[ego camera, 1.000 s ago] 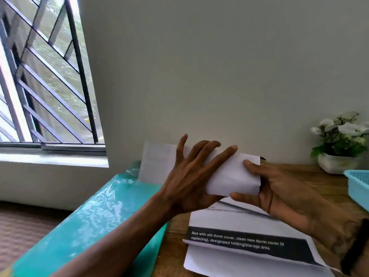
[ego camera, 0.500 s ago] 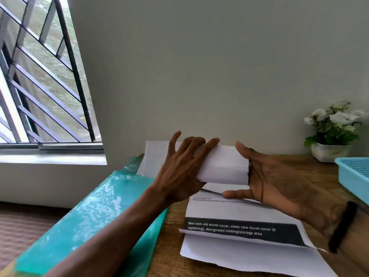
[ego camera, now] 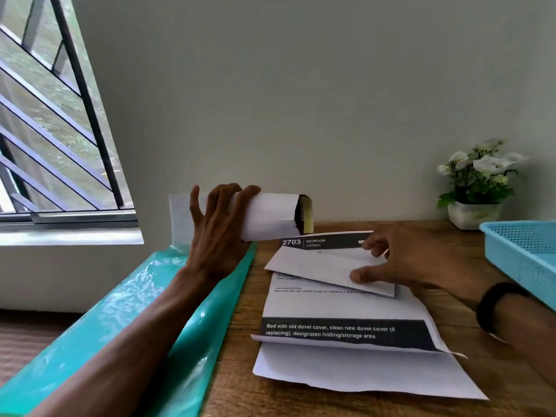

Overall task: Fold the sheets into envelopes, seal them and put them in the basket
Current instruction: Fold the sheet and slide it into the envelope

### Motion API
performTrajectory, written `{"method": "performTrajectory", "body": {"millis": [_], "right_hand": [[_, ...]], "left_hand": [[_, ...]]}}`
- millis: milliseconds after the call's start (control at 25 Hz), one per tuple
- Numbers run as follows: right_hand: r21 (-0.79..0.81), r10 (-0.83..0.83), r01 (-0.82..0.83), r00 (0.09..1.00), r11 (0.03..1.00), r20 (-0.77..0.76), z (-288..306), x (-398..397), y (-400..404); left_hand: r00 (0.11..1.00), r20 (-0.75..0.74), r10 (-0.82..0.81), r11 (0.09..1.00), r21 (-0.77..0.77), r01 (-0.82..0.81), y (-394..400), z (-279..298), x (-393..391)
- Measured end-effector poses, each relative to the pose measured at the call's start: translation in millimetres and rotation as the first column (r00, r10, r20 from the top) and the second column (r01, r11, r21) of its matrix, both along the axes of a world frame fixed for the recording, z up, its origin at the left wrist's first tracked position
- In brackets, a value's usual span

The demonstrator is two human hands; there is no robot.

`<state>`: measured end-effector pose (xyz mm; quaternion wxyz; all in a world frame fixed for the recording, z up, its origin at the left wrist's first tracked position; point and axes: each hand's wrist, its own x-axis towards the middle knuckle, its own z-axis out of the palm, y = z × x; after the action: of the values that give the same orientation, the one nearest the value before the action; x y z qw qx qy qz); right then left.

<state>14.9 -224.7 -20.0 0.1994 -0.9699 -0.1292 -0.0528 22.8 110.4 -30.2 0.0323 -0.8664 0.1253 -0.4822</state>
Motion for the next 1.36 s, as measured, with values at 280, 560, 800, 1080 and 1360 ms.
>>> {"method": "performTrajectory", "body": {"millis": [280,560,800,1080,1360], "right_hand": [[0.038,0.018,-0.015,0.998,0.999,-0.065,-7,1,4],[0.334,0.06,-0.075,0.997,0.939,0.053,-5,2,1],[0.729,0.007,-0.108,0.99,0.676,0.14,6,7,-15],[0.914,-0.116,-0.05,0.988,0.404,0.105,-1,21,-23],[0.948,0.053,-0.075,0.997,0.308,0.062,-3,22,-16]], "left_hand": [[1.0,-0.011,0.027,1.0,-0.016,-0.027,6,-6,4],[0.999,-0.007,0.051,0.996,-0.078,-0.052,12,-8,4],[0.997,0.031,0.069,0.992,-0.105,-0.065,15,-10,6],[0.993,0.029,0.112,0.984,-0.146,-0.106,23,-13,10],[0.996,0.017,0.087,0.987,-0.139,-0.084,18,-15,13]]}}
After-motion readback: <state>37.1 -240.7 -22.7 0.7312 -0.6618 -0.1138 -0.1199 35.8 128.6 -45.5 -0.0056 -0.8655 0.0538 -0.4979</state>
